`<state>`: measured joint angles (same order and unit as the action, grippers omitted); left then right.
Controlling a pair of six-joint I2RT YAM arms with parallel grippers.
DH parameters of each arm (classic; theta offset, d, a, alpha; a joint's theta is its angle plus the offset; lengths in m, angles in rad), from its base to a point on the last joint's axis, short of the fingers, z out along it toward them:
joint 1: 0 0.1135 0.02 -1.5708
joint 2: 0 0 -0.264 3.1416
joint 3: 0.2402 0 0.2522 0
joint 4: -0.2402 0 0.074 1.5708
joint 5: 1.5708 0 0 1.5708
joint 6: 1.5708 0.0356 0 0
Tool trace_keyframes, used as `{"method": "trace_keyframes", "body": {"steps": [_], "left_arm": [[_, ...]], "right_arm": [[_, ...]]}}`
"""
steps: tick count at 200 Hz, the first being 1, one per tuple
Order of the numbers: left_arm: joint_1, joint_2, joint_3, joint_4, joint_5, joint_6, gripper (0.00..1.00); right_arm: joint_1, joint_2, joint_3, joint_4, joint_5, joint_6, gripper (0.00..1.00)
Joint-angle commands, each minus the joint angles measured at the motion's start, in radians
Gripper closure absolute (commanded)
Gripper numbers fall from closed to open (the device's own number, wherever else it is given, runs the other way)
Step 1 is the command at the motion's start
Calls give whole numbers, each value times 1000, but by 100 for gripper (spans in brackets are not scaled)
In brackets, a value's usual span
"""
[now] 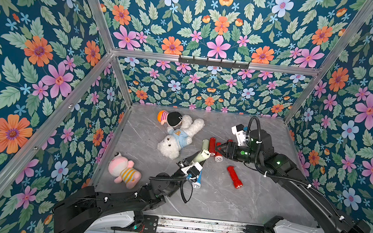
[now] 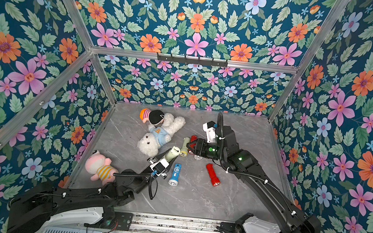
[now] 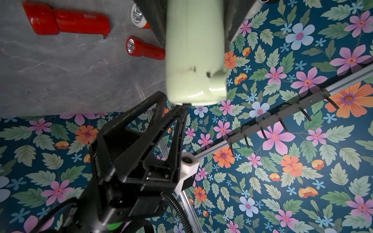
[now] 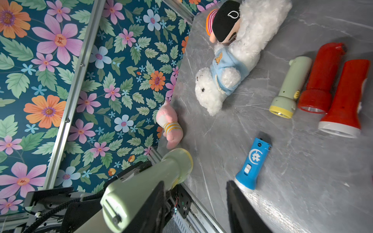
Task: Close the plug at the bottom of the flashlight
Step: Close the plug of the flashlight, then place the flashlight at the center of the board.
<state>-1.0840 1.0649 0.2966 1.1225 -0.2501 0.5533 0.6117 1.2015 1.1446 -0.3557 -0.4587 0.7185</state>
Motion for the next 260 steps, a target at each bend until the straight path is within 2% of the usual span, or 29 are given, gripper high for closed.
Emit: {"method": "trace_keyframes", "body": {"steps": [1, 49, 83, 128, 168, 199, 208, 239, 260], "left_arm": [[1, -2, -4, 46, 0, -2, 100], [1, 7, -4, 45, -13, -1, 100], [0, 15, 9, 36, -66, -4, 100], [1, 35, 31, 36, -63, -1, 100], [1, 51, 44, 50, -67, 5, 100], [2, 58, 59, 51, -98, -1, 100], [4, 57, 62, 51, -106, -4, 100], [2, 50, 82, 3, -130, -29, 100], [2, 40, 107, -74, -145, -64, 100]], "right_arm": [[30, 21, 29, 46, -31, 2, 49], [85, 15, 50, 45, -16, 6, 50], [105, 9, 36, 45, -11, 13, 56], [105, 18, 8, 66, -24, 32, 64], [106, 14, -2, 67, -30, 32, 80], [105, -6, -13, 51, -10, 24, 81], [106, -13, -18, 52, -6, 24, 80], [104, -52, -27, 11, 51, 1, 54], [92, -104, -32, -47, 107, -36, 48]]}}
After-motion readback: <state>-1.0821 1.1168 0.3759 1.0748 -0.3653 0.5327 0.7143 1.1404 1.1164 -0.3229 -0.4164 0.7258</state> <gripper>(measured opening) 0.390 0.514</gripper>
